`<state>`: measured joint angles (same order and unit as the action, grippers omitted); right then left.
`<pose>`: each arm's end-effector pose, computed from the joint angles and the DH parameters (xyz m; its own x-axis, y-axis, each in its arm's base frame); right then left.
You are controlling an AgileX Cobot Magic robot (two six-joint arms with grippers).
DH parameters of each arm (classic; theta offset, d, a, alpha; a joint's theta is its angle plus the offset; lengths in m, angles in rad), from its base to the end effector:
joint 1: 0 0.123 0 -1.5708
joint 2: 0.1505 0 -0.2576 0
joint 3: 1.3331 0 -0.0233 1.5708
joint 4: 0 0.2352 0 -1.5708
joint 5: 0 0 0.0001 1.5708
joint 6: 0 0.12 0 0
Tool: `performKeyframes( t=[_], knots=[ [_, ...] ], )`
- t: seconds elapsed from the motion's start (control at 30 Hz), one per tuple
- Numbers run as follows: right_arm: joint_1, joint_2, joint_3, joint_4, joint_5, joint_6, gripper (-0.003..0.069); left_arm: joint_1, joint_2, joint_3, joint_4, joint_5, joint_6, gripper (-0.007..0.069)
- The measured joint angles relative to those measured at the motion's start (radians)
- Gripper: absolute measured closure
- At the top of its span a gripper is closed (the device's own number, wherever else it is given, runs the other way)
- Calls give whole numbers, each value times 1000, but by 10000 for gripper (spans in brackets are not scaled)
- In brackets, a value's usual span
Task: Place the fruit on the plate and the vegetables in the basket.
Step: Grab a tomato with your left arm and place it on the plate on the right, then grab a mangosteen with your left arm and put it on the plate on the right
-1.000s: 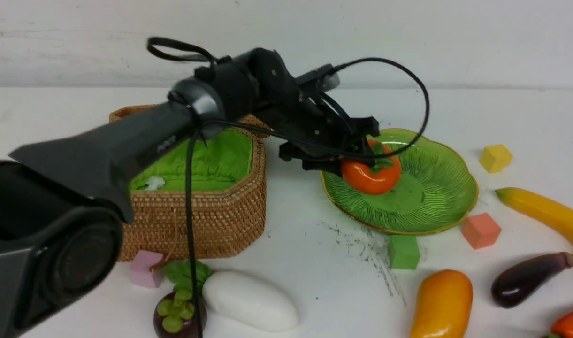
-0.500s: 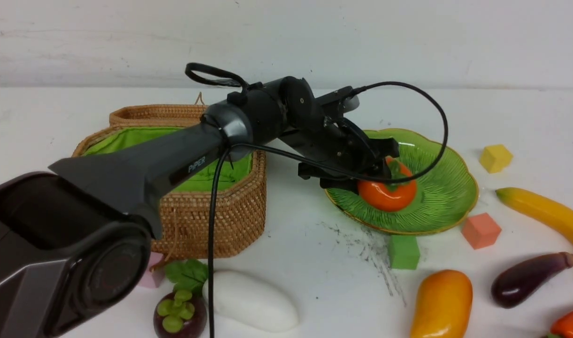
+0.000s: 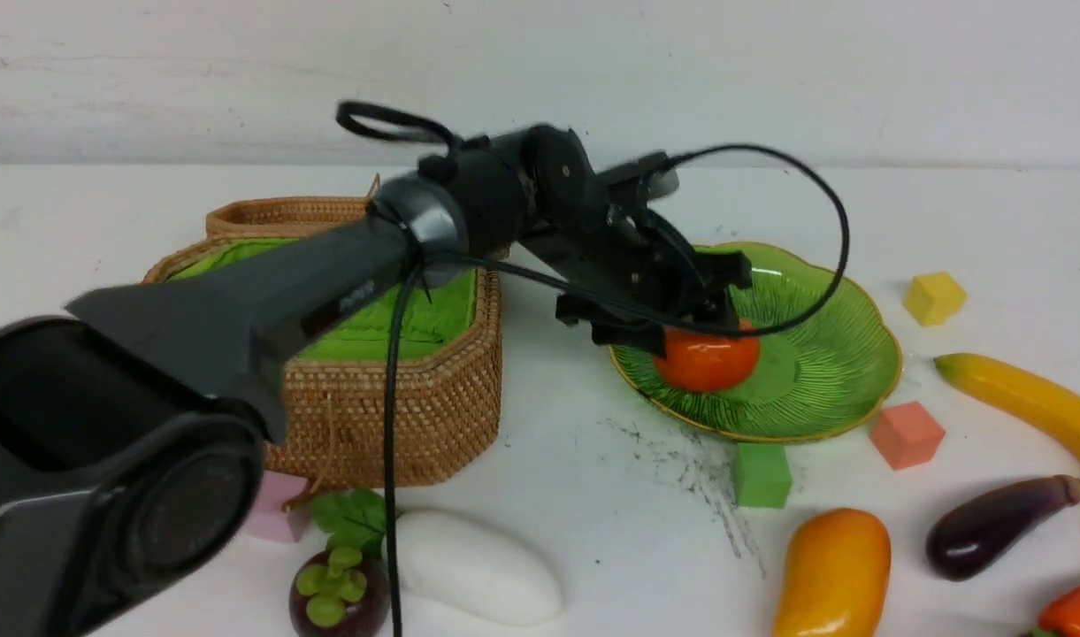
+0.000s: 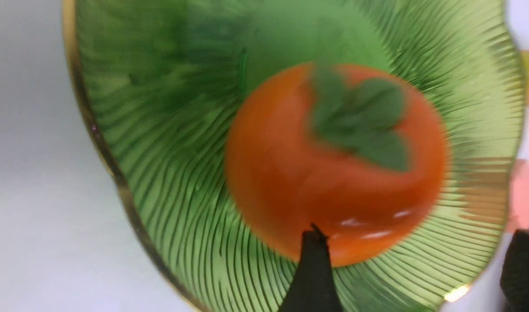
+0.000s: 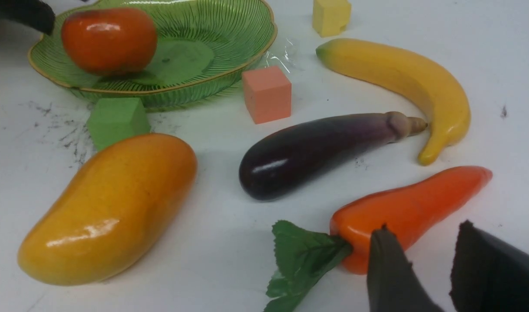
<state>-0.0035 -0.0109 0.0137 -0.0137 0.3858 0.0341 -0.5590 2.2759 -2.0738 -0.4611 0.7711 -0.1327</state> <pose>0.0919 -0.0009 0.1662 -0.2966 0.0224 -0.9547 0.0148 0.9997 0.0189 0.4106 -0.3008 0.2038 -0.8685 0.0305 -0.4947 0.3196 0.7973 -0.5120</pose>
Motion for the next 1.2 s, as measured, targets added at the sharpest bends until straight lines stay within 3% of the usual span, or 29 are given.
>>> performKeyframes(
  t=[0.23, 0.3, 0.5, 0.7, 0.87, 0.97, 1.03, 1.2],
  knots=[
    [0, -1, 0, 0, 0, 0, 416, 31, -258, -1, 249, 188, 39, 92],
    [0, -1, 0, 0, 0, 0, 416, 31, -359, -4, 355, 324, 88, 92],
    [0, -1, 0, -1, -1, 0, 416, 31, -529, 50, 486, 473, 109, 92],
    [0, -1, 0, -1, -1, 0, 416, 31, -754, 313, 517, 476, 91, 92],
    [0, -1, 0, 0, -1, 0, 416, 31, -936, 709, 521, 450, -101, 92],
    [0, -1, 0, 0, -1, 0, 416, 31, -939, 858, 522, 399, -155, 92],
    [0, -1, 0, 0, -1, 0, 416, 31, -910, 1015, 520, 277, -191, 92],
    [0, -1, 0, 0, -1, 0, 416, 31, -812, 1132, 521, 134, -206, 69]
  ],
)
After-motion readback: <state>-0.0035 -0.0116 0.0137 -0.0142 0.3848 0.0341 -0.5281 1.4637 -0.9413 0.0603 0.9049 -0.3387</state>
